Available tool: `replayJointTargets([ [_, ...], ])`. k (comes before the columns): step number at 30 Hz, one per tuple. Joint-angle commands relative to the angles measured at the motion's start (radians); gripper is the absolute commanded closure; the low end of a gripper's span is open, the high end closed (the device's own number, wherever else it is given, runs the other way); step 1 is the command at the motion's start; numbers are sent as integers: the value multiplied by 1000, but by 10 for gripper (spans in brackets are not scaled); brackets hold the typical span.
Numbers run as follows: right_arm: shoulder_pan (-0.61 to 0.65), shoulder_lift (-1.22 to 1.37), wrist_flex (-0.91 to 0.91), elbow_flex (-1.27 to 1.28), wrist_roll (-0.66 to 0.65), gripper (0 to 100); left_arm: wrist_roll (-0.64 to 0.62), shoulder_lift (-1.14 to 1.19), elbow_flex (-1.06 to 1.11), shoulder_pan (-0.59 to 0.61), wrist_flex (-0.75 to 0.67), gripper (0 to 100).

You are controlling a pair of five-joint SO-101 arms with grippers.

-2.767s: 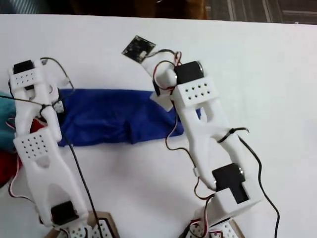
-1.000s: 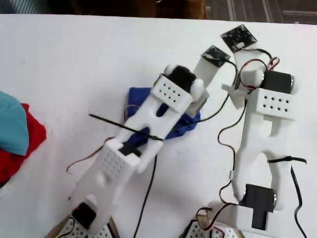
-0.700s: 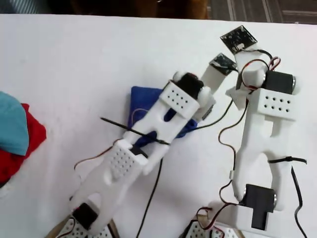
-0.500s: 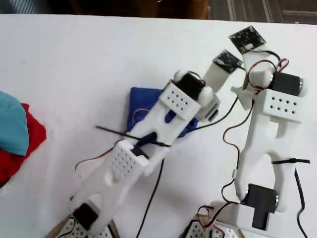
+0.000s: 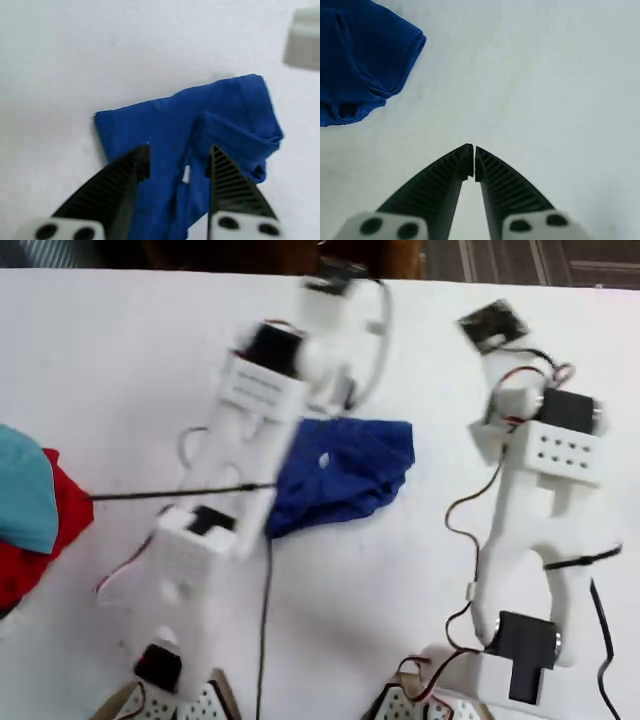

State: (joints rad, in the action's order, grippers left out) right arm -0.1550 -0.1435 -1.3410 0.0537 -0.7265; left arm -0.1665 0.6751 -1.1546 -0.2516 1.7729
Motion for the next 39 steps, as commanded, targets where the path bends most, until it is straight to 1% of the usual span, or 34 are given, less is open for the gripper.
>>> replayJointTargets([
  [1,120,-35,25,21,0,980,-5,-87,137,132,14,797],
  [3,194,-35,42,46,0,980,-5,-86,242,163,14,797],
  [6,271,-27,117,84,0,978,-5,-86,346,166,-11,797],
  [10,343,74,140,75,0,977,-9,-86,366,167,-41,797],
  [12,352,156,142,38,9,977,-9,-86,374,167,-44,797],
  [15,357,282,128,-106,104,968,-9,-54,366,180,-58,797],
  [20,378,504,2,-422,118,840,-11,20,348,213,-63,797],
  [21,381,545,-36,-489,120,828,-11,31,337,215,-55,797],
  [26,410,714,-191,-770,124,844,-11,72,254,209,-20,797],
  [31,429,808,-295,-941,123,843,-11,101,225,212,-14,797],
  [34,435,842,-355,-982,120,843,-11,112,226,213,-14,797],
  [39,437,894,-380,-982,118,843,-11,117,225,215,-14,797],
])
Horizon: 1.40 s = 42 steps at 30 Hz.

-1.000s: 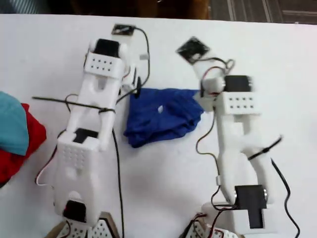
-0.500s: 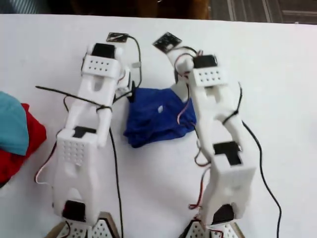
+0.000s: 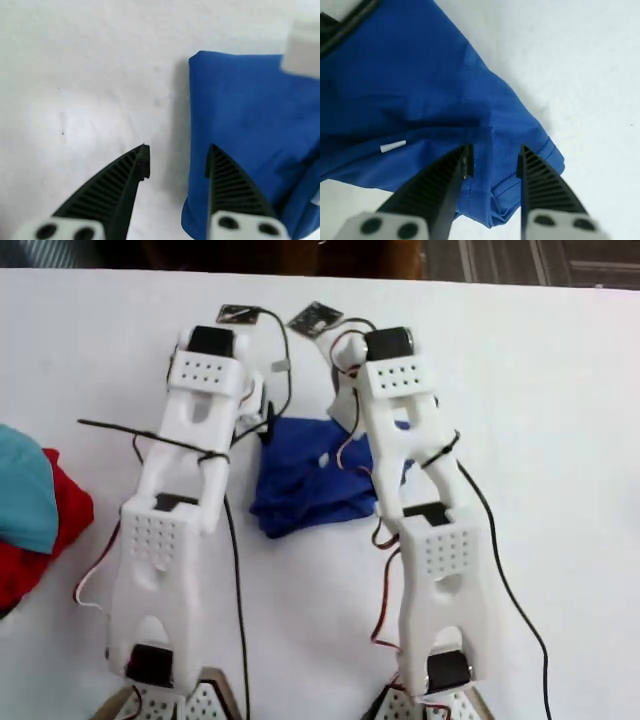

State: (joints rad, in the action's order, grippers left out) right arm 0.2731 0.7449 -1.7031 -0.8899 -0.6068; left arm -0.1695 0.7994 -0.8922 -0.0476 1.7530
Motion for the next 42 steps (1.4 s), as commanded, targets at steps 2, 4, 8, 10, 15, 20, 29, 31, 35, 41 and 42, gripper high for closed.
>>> replayJointTargets([
  [2,8,33,-13,-46,-2,843,-8,-8,-38,12,6,797],
  [4,5,56,-7,-49,-3,843,-8,-8,-38,14,6,797],
  [8,4,85,-4,-49,-3,844,-8,-8,-38,14,6,797],
  [10,5,81,-5,-49,-3,852,-8,-8,-38,14,6,797],
  [15,-8,62,-10,-49,-3,981,-8,-8,-38,14,6,797],
  [20,-33,24,-22,-49,-3,980,-8,-8,-38,14,17,797],
  [29,-73,-108,-65,6,-40,979,-8,-9,-38,20,26,797],
  [31,-74,-154,-65,83,-61,980,-8,-12,-38,20,26,797],
  [35,-67,-289,-67,307,-110,980,-8,-14,-38,20,26,797],
  [41,-65,-512,-64,677,-167,980,-8,-15,-38,20,26,797],
  [42,-71,-542,-64,729,-181,980,-8,-15,-38,20,26,797],
])
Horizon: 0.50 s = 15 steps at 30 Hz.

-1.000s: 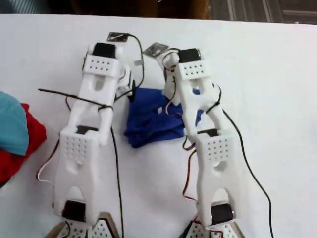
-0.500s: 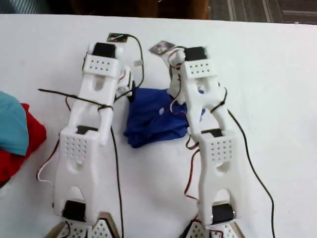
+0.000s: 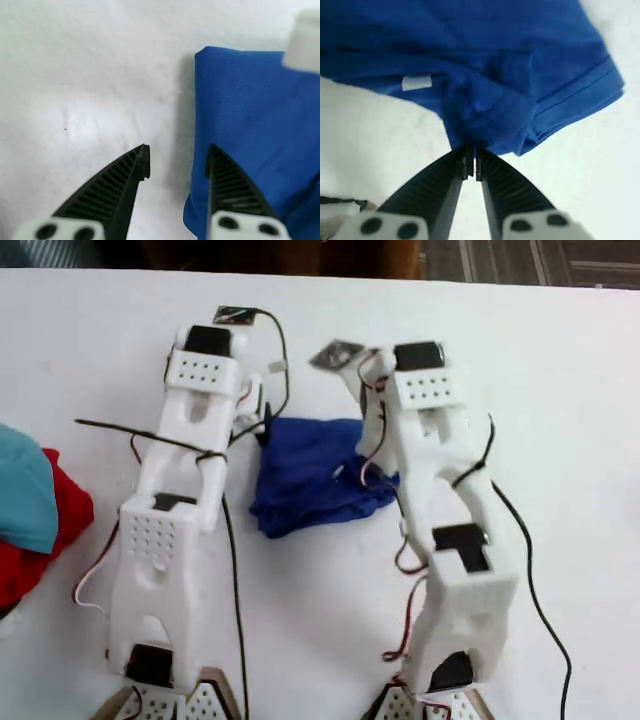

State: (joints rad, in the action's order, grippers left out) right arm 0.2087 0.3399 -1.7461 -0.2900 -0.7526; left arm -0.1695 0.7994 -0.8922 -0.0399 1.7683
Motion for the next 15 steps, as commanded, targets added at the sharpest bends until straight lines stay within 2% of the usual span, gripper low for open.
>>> replayJointTargets([
  [1,-8,-170,-21,170,-48,980,-8,-15,-38,12,11,797],
  [6,-45,-312,-22,388,-143,980,-8,-15,-38,12,11,797],
  [9,-99,-375,-5,414,-189,980,-8,-15,-38,20,12,797],
  [15,-67,-352,124,282,-112,965,-8,-14,-38,23,12,797],
])
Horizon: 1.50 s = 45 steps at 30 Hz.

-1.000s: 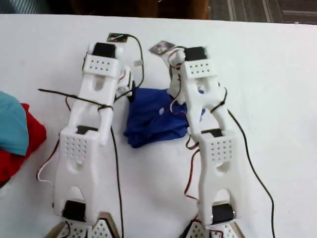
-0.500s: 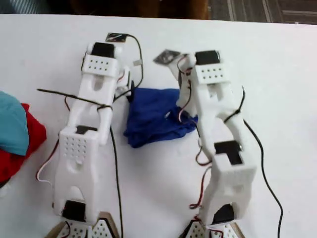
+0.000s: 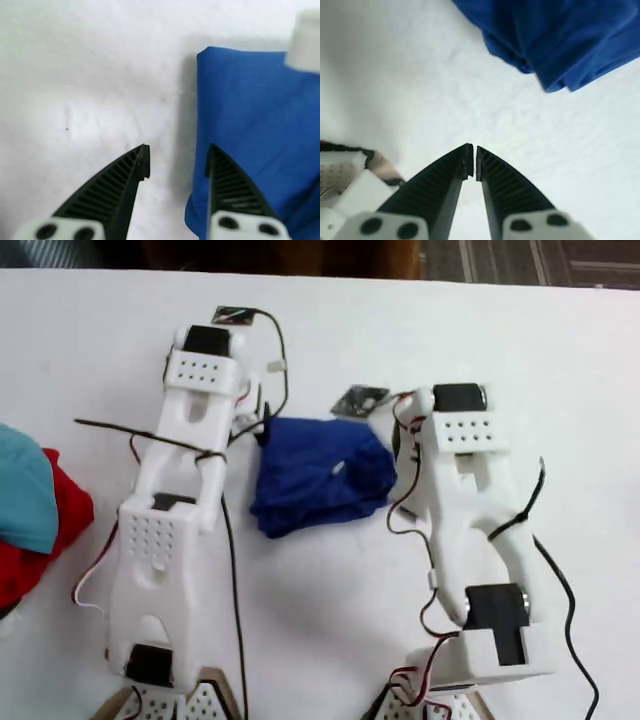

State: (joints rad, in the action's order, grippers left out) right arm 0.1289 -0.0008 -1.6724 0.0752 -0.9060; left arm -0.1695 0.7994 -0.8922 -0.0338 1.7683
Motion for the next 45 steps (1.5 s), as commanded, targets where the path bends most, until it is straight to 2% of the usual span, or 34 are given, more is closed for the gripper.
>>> replayJointTargets([
  [1,27,13,56,-121,57,942,-8,-14,-36,17,12,797],
  [6,101,185,10,-364,80,774,-8,-9,-36,34,12,797],
  [12,119,417,4,-598,121,803,-6,-8,-35,37,12,797],
  [21,134,615,-54,-763,129,805,-6,-8,-38,38,12,797],
  [24,131,628,-77,-773,129,823,-6,-8,-38,38,12,797],
  [28,127,631,-81,-776,129,991,-6,-8,-38,38,12,797],
  [30,127,627,-81,-776,129,964,-6,-9,-38,38,12,797],
  [39,79,545,-96,-756,127,981,-6,-15,-35,38,17,797],
  [45,58,380,-96,-526,87,981,-6,-15,-38,38,17,797],
])
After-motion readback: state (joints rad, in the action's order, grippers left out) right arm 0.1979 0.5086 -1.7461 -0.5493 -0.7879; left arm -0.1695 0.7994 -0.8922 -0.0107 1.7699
